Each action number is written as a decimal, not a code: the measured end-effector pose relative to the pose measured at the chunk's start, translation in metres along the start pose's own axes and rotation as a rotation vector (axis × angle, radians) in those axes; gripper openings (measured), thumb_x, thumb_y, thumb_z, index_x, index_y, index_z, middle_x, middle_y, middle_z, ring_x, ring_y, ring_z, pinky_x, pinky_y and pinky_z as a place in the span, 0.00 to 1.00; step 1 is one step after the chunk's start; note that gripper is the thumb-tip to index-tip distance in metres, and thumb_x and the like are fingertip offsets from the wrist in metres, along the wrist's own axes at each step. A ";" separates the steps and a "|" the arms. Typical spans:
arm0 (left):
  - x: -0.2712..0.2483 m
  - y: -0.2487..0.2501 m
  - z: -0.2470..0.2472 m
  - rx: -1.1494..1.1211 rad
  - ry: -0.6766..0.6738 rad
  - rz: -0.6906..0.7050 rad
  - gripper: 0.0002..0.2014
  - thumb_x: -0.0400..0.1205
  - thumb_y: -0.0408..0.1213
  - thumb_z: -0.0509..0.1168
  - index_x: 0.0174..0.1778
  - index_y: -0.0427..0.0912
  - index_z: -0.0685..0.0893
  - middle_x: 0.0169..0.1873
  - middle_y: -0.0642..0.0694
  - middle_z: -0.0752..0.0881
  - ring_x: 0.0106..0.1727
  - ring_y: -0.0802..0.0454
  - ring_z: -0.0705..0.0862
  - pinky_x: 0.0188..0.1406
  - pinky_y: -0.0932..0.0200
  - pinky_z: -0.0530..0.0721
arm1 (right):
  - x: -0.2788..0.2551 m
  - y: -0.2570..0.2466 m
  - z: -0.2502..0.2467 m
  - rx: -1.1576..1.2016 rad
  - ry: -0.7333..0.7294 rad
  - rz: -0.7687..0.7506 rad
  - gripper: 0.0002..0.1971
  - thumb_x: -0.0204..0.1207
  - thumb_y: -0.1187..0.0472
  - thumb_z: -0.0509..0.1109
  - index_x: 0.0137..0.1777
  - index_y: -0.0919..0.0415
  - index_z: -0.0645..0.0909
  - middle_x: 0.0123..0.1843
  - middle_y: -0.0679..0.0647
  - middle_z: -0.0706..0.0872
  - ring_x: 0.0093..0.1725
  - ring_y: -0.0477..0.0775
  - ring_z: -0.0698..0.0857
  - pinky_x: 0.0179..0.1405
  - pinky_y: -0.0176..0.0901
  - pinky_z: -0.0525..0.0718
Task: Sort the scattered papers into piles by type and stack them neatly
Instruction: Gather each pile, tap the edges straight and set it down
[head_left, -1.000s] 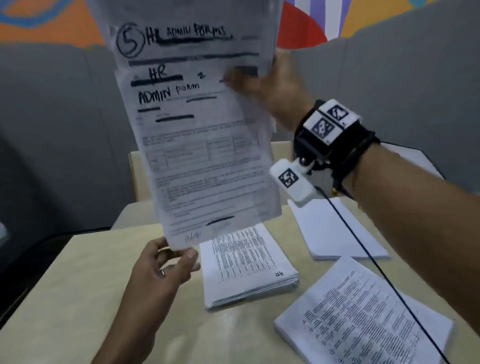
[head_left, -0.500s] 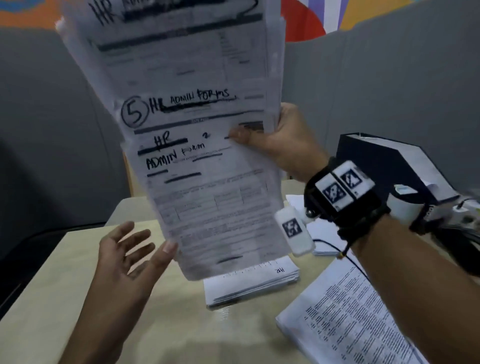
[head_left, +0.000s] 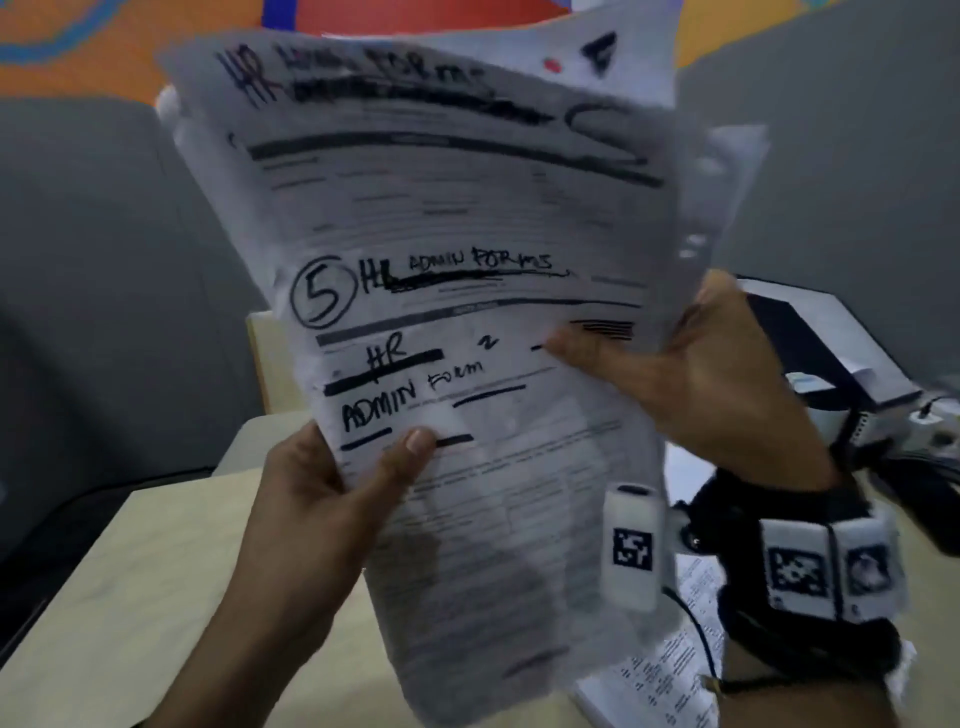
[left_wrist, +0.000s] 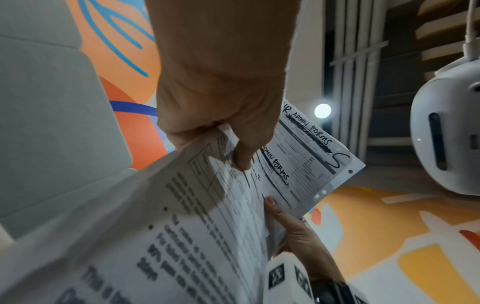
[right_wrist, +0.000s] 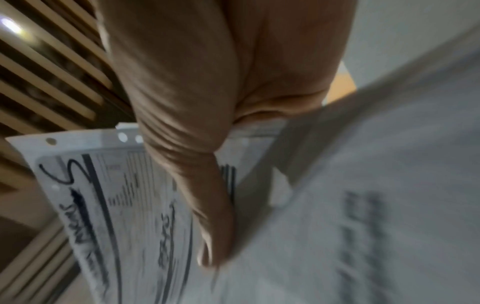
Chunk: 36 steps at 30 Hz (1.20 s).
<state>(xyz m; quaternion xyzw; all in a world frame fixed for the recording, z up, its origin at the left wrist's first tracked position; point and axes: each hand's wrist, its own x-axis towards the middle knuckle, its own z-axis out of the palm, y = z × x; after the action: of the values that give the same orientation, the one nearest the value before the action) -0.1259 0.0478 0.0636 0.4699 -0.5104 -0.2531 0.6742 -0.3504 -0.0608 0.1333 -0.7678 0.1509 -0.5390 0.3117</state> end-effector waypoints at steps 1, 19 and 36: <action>0.002 0.005 0.004 0.004 -0.011 0.030 0.10 0.77 0.38 0.74 0.53 0.45 0.94 0.53 0.46 0.96 0.54 0.45 0.95 0.51 0.49 0.94 | -0.001 -0.009 -0.008 -0.018 0.009 -0.008 0.10 0.74 0.64 0.82 0.54 0.55 0.92 0.51 0.42 0.96 0.51 0.44 0.95 0.50 0.37 0.92; -0.007 -0.045 -0.062 0.212 0.220 0.069 0.08 0.82 0.35 0.76 0.55 0.42 0.94 0.51 0.47 0.96 0.52 0.46 0.95 0.52 0.37 0.94 | -0.026 0.083 0.091 0.284 0.033 0.201 0.14 0.77 0.67 0.81 0.63 0.63 0.90 0.59 0.53 0.95 0.60 0.57 0.94 0.62 0.58 0.92; -0.018 -0.062 -0.097 0.236 0.278 -0.131 0.10 0.81 0.43 0.77 0.55 0.46 0.93 0.47 0.54 0.96 0.51 0.53 0.94 0.48 0.55 0.93 | -0.070 0.103 0.147 0.286 -0.010 0.390 0.17 0.77 0.60 0.80 0.66 0.59 0.88 0.59 0.54 0.95 0.60 0.57 0.93 0.62 0.66 0.90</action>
<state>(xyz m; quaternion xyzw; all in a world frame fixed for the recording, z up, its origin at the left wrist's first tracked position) -0.0335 0.0724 -0.0034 0.6083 -0.4068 -0.1676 0.6606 -0.2306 -0.0527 -0.0174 -0.6747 0.2171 -0.4807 0.5163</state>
